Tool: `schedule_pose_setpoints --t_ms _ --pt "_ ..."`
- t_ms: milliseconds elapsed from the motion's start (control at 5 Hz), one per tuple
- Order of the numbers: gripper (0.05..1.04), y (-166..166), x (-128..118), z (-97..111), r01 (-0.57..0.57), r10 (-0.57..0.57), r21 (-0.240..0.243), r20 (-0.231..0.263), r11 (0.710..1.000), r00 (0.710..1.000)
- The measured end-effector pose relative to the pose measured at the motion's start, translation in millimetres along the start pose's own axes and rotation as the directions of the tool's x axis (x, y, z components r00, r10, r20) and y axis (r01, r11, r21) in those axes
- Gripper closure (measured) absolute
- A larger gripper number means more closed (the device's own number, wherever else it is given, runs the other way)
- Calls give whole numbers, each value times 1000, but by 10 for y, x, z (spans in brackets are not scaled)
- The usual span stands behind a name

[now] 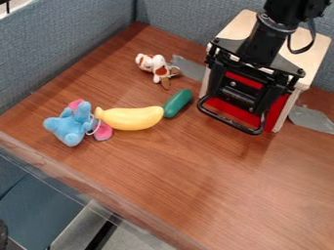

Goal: Abriu a gaveta

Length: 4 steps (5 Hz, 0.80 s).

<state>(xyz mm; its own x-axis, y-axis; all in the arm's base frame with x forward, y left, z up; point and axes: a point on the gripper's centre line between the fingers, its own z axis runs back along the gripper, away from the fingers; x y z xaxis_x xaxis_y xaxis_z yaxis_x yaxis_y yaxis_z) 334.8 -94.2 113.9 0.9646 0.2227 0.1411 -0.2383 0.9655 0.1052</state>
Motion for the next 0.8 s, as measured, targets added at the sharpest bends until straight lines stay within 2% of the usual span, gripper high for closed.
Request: schedule_pose_setpoints --t_ms 200,400,600,800 --pt "83 -21 -23 -106 -2 2 9 -27 1000 1000" --pt "83 -118 -31 -284 -24 24 -6 -49 1000 999" --pt "83 -200 -28 -369 -59 56 -39 -58 998 997" --pt "83 -253 19 -395 -137 136 -74 -23 988 990"
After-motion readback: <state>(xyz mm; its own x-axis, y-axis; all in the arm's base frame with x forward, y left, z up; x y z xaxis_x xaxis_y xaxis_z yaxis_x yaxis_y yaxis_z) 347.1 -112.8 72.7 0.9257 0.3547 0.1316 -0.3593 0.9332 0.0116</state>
